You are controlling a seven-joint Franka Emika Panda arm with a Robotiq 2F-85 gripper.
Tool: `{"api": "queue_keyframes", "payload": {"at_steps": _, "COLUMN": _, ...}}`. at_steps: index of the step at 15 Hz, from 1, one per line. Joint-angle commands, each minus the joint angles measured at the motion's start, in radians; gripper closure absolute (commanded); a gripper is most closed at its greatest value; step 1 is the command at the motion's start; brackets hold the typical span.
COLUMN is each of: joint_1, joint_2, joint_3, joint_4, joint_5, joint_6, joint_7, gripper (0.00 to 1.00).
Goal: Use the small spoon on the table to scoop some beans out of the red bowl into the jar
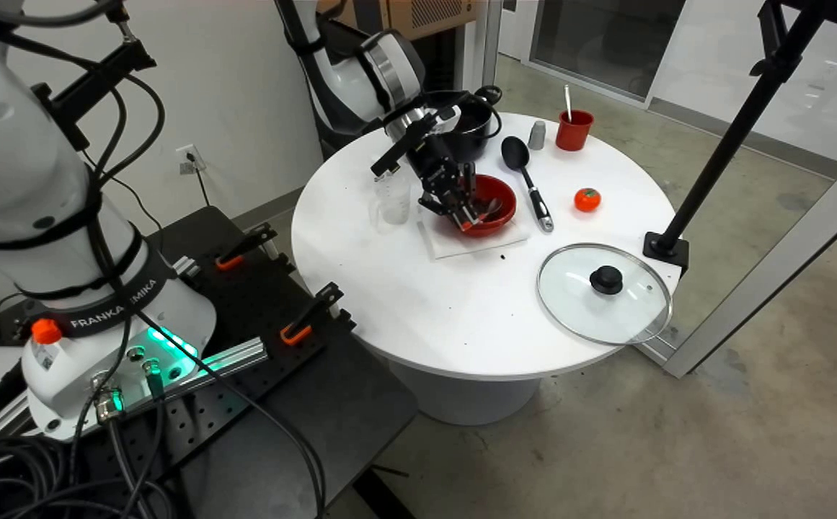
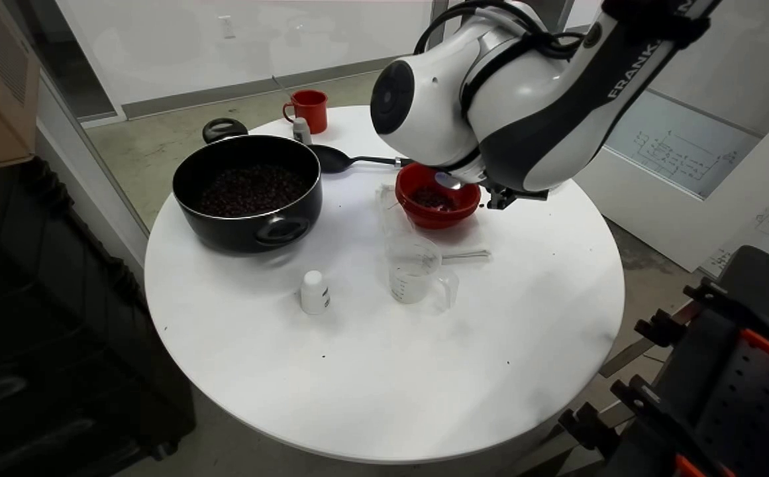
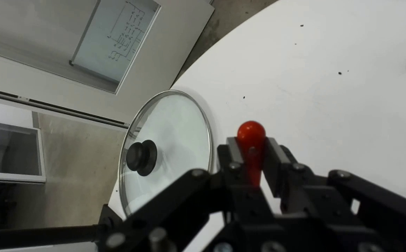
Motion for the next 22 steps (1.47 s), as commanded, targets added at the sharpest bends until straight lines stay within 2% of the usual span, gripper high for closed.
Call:
{"api": "queue_keyframes", "payload": {"at_steps": 1, "joint_1": -0.006, "joint_2": 0.016, "joint_3": 0.014, "joint_4": 0.036, "joint_5": 0.022, "joint_6": -0.014, "joint_7": 0.076, "gripper": 0.95}}
{"api": "queue_keyframes", "payload": {"at_steps": 2, "joint_1": -0.01, "joint_2": 0.002, "joint_3": 0.014, "joint_4": 0.013, "joint_5": 0.001, "joint_6": -0.007, "joint_7": 0.045, "gripper": 0.95}}
{"api": "queue_keyframes", "payload": {"at_steps": 3, "joint_1": -0.01, "joint_2": 0.002, "joint_3": 0.015, "joint_4": 0.015, "joint_5": 0.0, "joint_6": -0.007, "joint_7": 0.048, "gripper": 0.8}}
{"api": "queue_keyframes", "payload": {"at_steps": 7, "joint_1": -0.011, "joint_2": 0.003, "joint_3": 0.015, "joint_4": 0.014, "joint_5": 0.0, "joint_6": -0.007, "joint_7": 0.048, "gripper": 0.8}}
{"api": "queue_keyframes", "payload": {"at_steps": 8, "joint_1": -0.023, "joint_2": -0.014, "joint_3": 0.014, "joint_4": -0.017, "joint_5": 0.003, "joint_6": 0.004, "joint_7": 0.035, "gripper": 0.95}}
{"api": "queue_keyframes", "payload": {"at_steps": 15, "joint_1": -0.066, "joint_2": 0.002, "joint_3": 0.023, "joint_4": 0.005, "joint_5": 0.075, "joint_6": -0.007, "joint_7": -0.075, "gripper": 0.95}}
{"api": "queue_keyframes", "payload": {"at_steps": 22, "joint_1": -0.04, "joint_2": 0.012, "joint_3": 0.033, "joint_4": 0.055, "joint_5": 0.112, "joint_6": -0.033, "joint_7": -0.128, "gripper": 0.95}}
